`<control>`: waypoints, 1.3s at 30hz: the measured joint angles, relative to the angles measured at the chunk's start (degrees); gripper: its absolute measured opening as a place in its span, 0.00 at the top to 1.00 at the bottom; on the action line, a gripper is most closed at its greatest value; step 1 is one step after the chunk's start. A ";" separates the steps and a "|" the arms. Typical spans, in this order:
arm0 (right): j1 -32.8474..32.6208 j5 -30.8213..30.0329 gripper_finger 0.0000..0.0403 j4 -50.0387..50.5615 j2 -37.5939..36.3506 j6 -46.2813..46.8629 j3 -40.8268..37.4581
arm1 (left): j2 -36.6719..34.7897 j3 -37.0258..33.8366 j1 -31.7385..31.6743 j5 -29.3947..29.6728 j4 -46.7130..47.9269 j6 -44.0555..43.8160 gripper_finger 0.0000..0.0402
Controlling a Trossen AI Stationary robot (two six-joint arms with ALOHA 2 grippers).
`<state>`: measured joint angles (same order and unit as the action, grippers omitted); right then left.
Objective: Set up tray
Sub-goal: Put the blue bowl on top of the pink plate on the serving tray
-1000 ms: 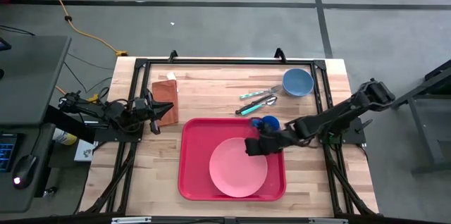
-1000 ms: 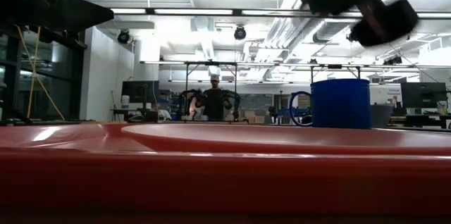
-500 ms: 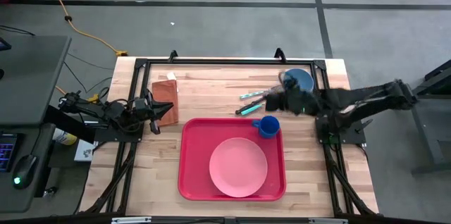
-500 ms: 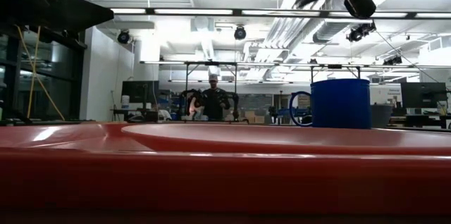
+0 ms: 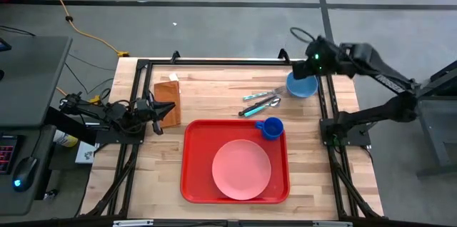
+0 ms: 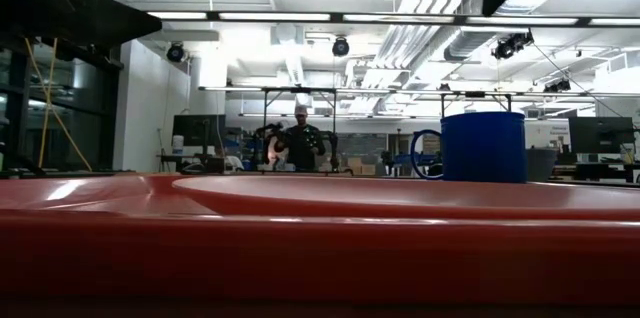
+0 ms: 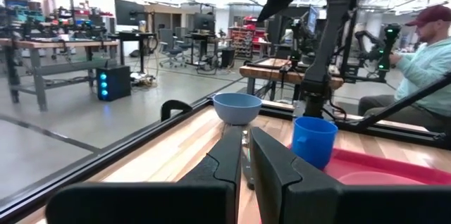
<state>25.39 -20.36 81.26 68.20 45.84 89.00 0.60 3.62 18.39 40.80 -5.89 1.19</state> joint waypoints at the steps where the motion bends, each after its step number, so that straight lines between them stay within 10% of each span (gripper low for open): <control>1: 1.73 1.07 1.00 1.62 0.92 -1.74 1.26 | 0.00 0.00 -0.02 0.23 -0.02 -0.02 0.85; 18: 19.48 17.36 1.00 8.49 20.36 -30.51 3.81 | 0.00 0.00 -0.02 0.89 -0.15 -0.04 0.85; 39: 27.16 14.90 0.99 -1.20 24.61 -28.90 -2.61 | 0.02 0.00 0.00 0.87 0.09 -0.04 0.85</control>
<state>52.55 -5.46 80.06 92.80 16.94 86.39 0.62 3.62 18.39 41.67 -5.81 1.15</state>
